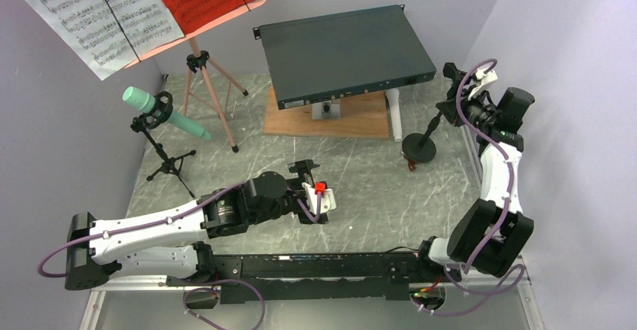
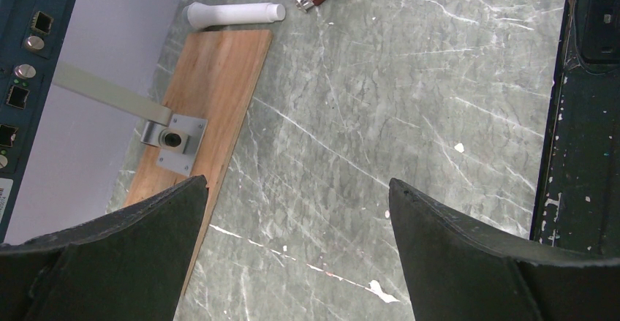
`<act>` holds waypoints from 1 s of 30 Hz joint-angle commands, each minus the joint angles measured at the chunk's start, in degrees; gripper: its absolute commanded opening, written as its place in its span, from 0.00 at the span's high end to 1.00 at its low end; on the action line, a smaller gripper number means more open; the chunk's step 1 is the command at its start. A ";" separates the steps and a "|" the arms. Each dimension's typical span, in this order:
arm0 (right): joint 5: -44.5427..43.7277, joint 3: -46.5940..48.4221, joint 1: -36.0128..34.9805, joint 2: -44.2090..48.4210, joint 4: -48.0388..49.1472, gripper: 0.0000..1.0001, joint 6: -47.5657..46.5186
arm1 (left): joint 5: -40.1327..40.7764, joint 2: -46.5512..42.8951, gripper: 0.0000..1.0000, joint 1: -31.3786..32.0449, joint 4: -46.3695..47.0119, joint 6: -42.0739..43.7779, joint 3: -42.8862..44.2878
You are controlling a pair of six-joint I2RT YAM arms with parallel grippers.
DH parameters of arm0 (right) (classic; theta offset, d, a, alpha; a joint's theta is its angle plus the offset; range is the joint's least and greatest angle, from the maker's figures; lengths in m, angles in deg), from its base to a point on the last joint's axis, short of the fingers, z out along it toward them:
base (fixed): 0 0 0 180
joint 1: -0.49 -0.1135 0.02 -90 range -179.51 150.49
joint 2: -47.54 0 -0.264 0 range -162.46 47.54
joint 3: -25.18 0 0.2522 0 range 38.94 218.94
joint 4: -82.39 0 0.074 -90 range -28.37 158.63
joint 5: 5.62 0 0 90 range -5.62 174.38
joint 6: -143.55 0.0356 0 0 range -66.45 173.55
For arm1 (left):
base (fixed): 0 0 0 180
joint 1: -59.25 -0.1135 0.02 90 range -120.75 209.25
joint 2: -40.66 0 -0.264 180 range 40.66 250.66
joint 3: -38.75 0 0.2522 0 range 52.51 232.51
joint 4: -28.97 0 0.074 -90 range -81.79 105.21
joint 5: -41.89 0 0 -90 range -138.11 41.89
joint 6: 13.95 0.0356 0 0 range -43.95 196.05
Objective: Pack up the instrument practice props
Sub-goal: Place the microphone stand at the corner of the board.
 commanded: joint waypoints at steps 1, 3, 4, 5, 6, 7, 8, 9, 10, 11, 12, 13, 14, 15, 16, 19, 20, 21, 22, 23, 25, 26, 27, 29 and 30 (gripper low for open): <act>-4.11 6.49 0.24 -1.62 8.77 1.00 5.52 | -0.41 -0.21 0.01 -0.16 0.05 0.37 1.70; -5.73 8.04 0.31 -3.10 10.89 1.00 6.87 | -0.37 -0.12 0.01 -0.16 0.05 0.44 1.62; -6.65 8.73 0.25 -4.18 11.57 1.00 7.52 | -0.27 -0.12 0.01 -0.16 0.05 0.45 1.61; -7.81 9.32 0.10 -5.01 12.31 1.00 8.16 | -0.26 -0.08 0.01 -0.16 -0.01 0.46 1.64; -9.31 9.89 0.02 -6.01 12.95 1.00 8.64 | -0.22 -0.04 0.01 -0.16 0.05 0.46 1.62; -10.09 10.62 -0.10 -7.11 13.43 1.00 9.18 | -0.24 -0.03 0.01 -0.16 0.07 0.46 1.55; -10.98 11.39 -0.23 -8.36 13.66 1.00 9.74 | -0.24 0.01 0.01 -0.15 0.12 0.52 1.53; -12.18 12.29 -0.43 -9.51 13.76 1.00 10.41 | -0.16 0.05 0.01 -0.16 0.14 0.54 1.53; -13.90 13.18 -0.81 -10.60 13.85 1.00 11.12 | -0.15 0.13 0.01 -0.16 0.06 0.54 1.53; -15.82 13.96 -1.31 -11.57 13.87 1.00 11.67 | -0.13 0.14 0.01 -0.16 0.10 0.54 1.53; -17.81 14.58 -1.88 -12.47 14.13 1.00 12.07 | -0.09 0.14 0.01 -0.16 0.14 0.62 1.48; -20.37 15.04 -2.66 -13.23 14.60 1.00 12.47 | -0.03 0.22 0.01 -0.16 0.18 0.63 1.44; -22.98 15.60 -3.59 -13.99 14.87 1.00 12.76 | 0.03 0.23 0.01 -0.16 0.22 0.65 1.44; -25.66 16.32 -4.96 -14.80 14.88 1.00 12.72 | 0.11 0.31 0.01 -0.16 0.25 0.71 1.36; -27.38 17.14 -5.94 -15.73 14.58 1.00 12.46 | 0.17 0.38 0.01 -0.16 0.31 0.78 1.35; -33.43 19.43 -8.66 -18.25 14.44 1.00 12.89 | 0.36 0.57 0.01 -0.16 0.32 0.89 1.33; -35.63 19.86 -9.40 -19.06 15.13 1.00 13.56 | 0.45 0.62 0.01 -0.16 0.32 0.96 1.27; -37.62 20.46 -9.99 -19.80 15.70 1.00 13.83 | 0.60 0.67 0.01 -0.16 0.32 1.05 1.26; -39.69 20.97 -10.42 -20.88 16.37 1.00 15.53 | 0.68 0.67 0.01 -0.16 0.38 1.11 1.20; -42.29 21.54 -10.86 -21.76 17.02 1.00 16.54 | 0.68 0.67 0.01 -0.16 0.40 1.15 1.18; -45.89 23.06 -11.51 -23.62 17.90 1.00 18.58 | 0.81 0.64 0.01 -0.16 0.54 1.24 1.09; -47.27 23.88 -11.80 -24.61 18.29 1.00 19.44 | 0.70 0.67 0.01 -0.16 0.55 1.25 1.04; -48.32 24.70 -12.07 -25.55 18.47 1.00 19.94 | 0.69 0.67 0.01 -0.16 0.53 1.28 0.96; -49.85 26.25 -12.39 -27.37 18.93 1.00 20.88 | 0.73 0.80 0.01 -0.16 0.61 1.33 0.98; -50.27 27.18 -12.56 -28.43 18.91 1.00 21.05 | 0.69 0.88 0.01 -0.16 0.67 1.42 0.90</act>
